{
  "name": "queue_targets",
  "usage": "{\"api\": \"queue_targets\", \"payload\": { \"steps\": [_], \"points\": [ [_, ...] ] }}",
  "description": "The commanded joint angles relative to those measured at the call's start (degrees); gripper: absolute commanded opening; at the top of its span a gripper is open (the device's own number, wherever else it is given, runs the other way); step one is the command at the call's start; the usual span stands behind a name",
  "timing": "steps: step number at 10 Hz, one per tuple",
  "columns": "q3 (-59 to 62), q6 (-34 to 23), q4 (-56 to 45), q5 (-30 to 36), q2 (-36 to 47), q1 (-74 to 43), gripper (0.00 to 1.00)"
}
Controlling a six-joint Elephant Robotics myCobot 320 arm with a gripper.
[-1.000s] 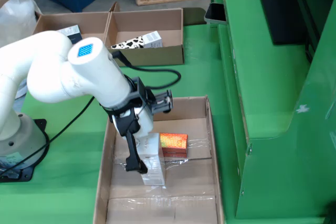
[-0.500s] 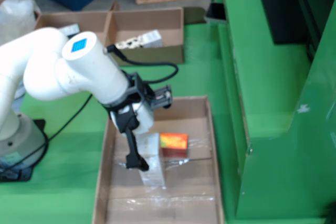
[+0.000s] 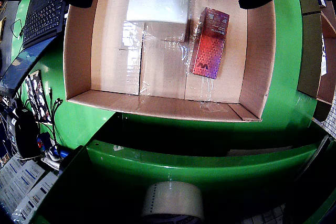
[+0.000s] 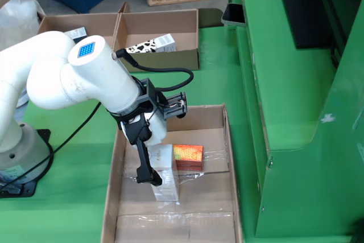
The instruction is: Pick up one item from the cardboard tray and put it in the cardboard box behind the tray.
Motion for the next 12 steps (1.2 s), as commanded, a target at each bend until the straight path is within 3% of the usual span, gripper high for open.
{"api": "queue_targets", "payload": {
  "steps": [1, 12],
  "points": [
    [1.6, 0.2, 0.6, -0.1, 1.4, -0.2, 1.0],
    [-1.9, 0.2, 2.6, 0.1, -0.2, 0.3, 1.0]
  ]
}}
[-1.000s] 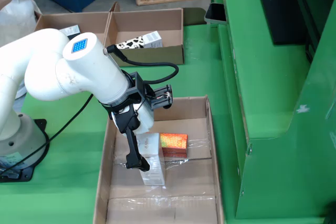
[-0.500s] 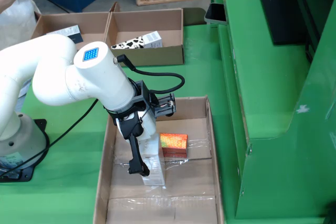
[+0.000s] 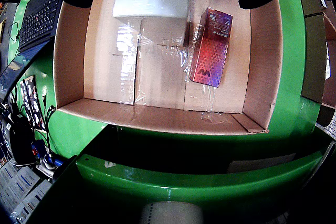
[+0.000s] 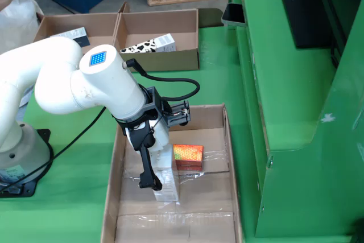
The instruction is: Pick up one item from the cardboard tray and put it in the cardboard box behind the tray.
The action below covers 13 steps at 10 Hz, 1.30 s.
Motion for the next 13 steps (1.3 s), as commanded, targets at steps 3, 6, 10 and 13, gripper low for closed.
{"api": "queue_targets", "payload": {
  "steps": [3, 6, 10, 13],
  "points": [
    [1.4, -0.1, 0.7, -0.2, 1.6, 0.3, 1.0],
    [1.4, -0.1, 0.7, -0.2, 1.6, 0.3, 1.0],
    [1.4, -0.1, 0.7, -0.2, 1.6, 0.3, 1.0],
    [1.4, -0.1, 0.7, -0.2, 1.6, 0.3, 0.7]
  ]
}}
